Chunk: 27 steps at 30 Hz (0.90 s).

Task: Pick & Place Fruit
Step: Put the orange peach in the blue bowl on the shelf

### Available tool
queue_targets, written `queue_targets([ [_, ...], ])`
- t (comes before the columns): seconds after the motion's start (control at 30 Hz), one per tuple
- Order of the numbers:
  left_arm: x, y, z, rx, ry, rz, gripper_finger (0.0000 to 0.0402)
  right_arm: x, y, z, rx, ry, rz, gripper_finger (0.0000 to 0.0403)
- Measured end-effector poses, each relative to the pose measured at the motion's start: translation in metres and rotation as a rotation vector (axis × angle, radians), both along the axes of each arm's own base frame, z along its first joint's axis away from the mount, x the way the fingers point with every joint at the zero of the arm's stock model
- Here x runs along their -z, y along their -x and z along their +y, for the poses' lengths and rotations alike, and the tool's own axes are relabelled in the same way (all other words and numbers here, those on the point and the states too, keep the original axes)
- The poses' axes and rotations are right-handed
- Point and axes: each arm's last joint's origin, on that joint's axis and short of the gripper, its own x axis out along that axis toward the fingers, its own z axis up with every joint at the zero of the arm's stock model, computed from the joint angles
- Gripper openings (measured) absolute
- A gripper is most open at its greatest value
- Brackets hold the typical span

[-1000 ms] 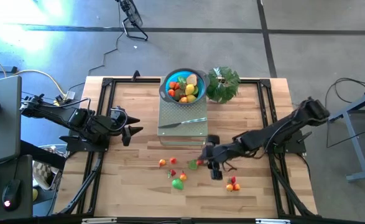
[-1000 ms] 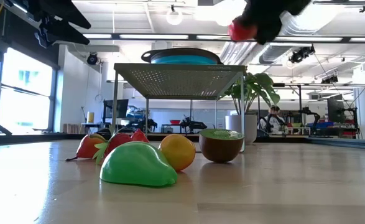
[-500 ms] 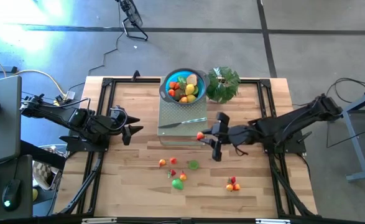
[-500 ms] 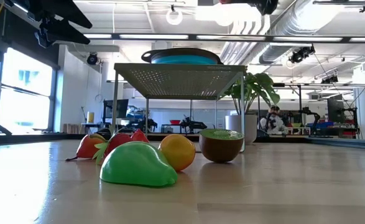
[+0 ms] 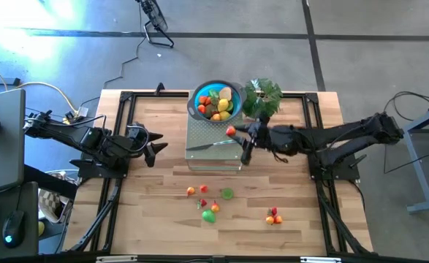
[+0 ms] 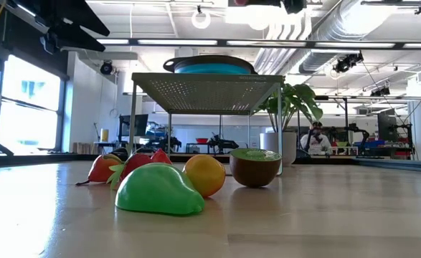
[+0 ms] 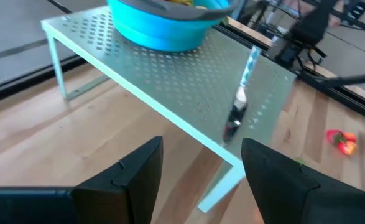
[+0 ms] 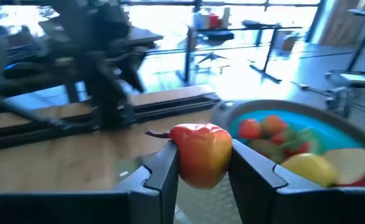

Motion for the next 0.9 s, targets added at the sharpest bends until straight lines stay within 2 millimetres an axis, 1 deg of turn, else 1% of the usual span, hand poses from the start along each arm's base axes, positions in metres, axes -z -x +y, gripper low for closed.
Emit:
queue_targets([
  [0.1, 0.0, 0.0, 0.001, -0.038, -0.02, -0.006, 0.0214, -0.003, -0.002, -0.018, 0.048, 0.006, -0.024, 0.0115],
  [0.23, -0.001, 0.001, 0.003, -0.097, -0.051, -0.016, 0.0214, -0.005, -0.003, -0.043, 0.065, 0.011, -0.046, 0.0114],
  [0.5, -0.002, 0.002, 0.005, -0.172, -0.12, -0.015, 0.0214, -0.006, 0.002, -0.088, 0.12, -0.002, -0.054, 0.0115],
  [0.63, -0.002, 0.003, 0.006, -0.197, -0.136, -0.018, 0.0214, -0.002, 0.001, -0.106, 0.114, -0.009, -0.045, 0.0112],
  [0.7, -0.002, 0.003, 0.006, -0.199, -0.136, -0.018, 0.0214, 0.004, -0.001, -0.114, 0.115, -0.004, -0.021, 0.0112],
  [0.8, -0.002, 0.003, 0.006, -0.199, -0.136, -0.018, 0.0214, 0.011, -0.004, -0.122, 0.105, -0.019, 0.005, 0.0113],
  [0.9, -0.002, 0.003, 0.006, -0.199, -0.136, -0.018, 0.0214, 0.014, -0.005, -0.129, 0.118, -0.04, 0.069, 0.0111],
])
